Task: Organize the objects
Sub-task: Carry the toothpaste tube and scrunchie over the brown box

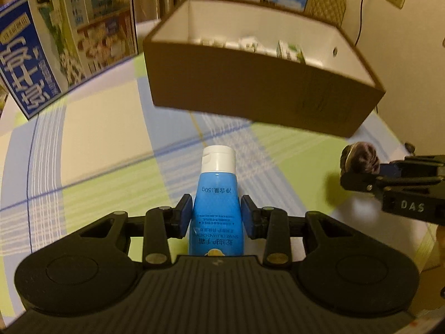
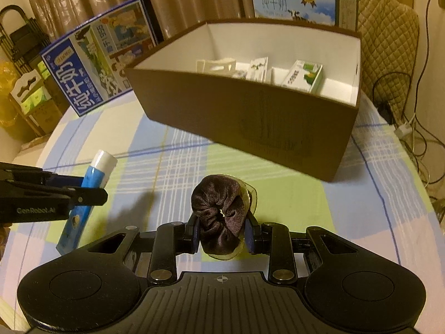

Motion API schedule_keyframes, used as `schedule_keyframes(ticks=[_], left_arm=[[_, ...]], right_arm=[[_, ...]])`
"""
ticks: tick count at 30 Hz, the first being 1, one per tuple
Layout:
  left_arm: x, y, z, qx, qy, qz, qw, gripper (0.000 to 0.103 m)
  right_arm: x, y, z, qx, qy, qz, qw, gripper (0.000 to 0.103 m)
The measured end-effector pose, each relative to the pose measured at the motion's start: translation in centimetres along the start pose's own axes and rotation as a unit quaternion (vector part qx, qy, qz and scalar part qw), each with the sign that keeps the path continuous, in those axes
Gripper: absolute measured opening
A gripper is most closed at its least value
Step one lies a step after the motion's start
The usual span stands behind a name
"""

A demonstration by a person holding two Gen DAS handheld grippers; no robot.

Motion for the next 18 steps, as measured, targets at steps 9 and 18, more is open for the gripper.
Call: schedule_keyframes(ticks=[9,18], left_arm=[[-3.6,1.6,-0.8,0.018,0.001,-0.037,0.9992,0.033],[-8.1,1.3,-1.6,0.025,-0.014,-0.071,0.9971,0.033]], right_arm=[[-3.2,1.2,0.1,-0.007,0.005,-0.036,0.999,0.028],[-7.2,1.7,-0.8,-0.005,0.004,-0.069,0.998,0.028]])
Point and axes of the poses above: each gripper's, at about its wrist camera, not at the fingertips, and y roughly against the way its jaws point, z to its left, x to its underside, the point moved 7 cm from there along -y, roughly the way its jaws point, and after that the axes turned 11 degrees about -z, right-handed, at the moved point
